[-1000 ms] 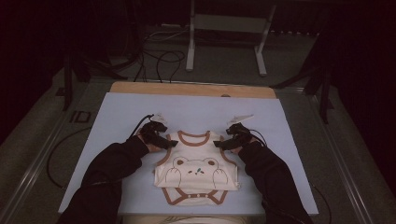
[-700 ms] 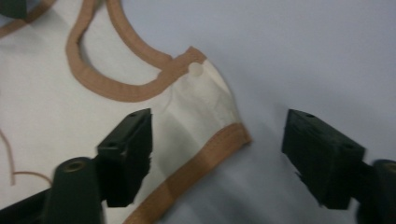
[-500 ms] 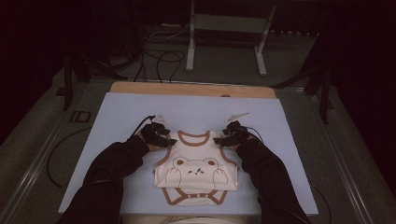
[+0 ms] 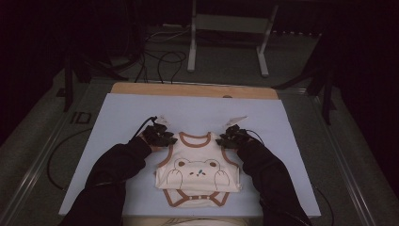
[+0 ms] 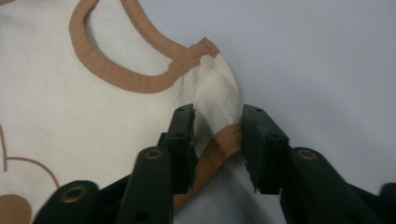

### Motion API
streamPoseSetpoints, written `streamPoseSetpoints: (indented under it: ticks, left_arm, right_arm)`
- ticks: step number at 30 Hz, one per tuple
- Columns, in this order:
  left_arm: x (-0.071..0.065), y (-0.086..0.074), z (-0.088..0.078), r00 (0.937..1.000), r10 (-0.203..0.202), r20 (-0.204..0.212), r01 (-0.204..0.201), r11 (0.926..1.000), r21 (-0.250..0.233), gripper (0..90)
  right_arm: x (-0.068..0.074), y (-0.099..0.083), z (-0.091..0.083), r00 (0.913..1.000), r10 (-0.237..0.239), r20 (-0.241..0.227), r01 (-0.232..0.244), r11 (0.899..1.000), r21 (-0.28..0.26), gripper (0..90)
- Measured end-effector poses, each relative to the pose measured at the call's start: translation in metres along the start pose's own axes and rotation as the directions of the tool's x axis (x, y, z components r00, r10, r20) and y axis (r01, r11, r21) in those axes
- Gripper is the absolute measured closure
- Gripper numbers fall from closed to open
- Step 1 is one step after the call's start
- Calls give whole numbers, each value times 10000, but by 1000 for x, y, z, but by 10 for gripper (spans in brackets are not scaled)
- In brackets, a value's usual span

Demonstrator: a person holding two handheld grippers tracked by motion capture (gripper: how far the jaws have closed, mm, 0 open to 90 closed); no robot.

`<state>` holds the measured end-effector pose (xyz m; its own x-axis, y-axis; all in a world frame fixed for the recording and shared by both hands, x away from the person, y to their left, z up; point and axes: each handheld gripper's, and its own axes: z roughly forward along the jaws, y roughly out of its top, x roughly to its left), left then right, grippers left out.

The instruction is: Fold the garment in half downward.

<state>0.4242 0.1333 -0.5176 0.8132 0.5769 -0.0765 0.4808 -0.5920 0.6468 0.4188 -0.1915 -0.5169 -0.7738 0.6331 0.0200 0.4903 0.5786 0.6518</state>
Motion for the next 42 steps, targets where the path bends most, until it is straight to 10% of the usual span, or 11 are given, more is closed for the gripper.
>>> streamPoseSetpoints:
  ticks: [12, 42]
  left_arm:
    - [-5, 4, 3, 9986, -4, 532, 0, 10000, 70, 856]
    - [-4, 22, -36, 9993, 115, 361, -66, 9912, -1323, 868]
  right_arm:
    - [6, 3, 0, 9999, -99, -45, 100, 9998, 182, 821]
    - [3, 22, -29, 9992, -244, 325, 264, 9977, -622, 825]
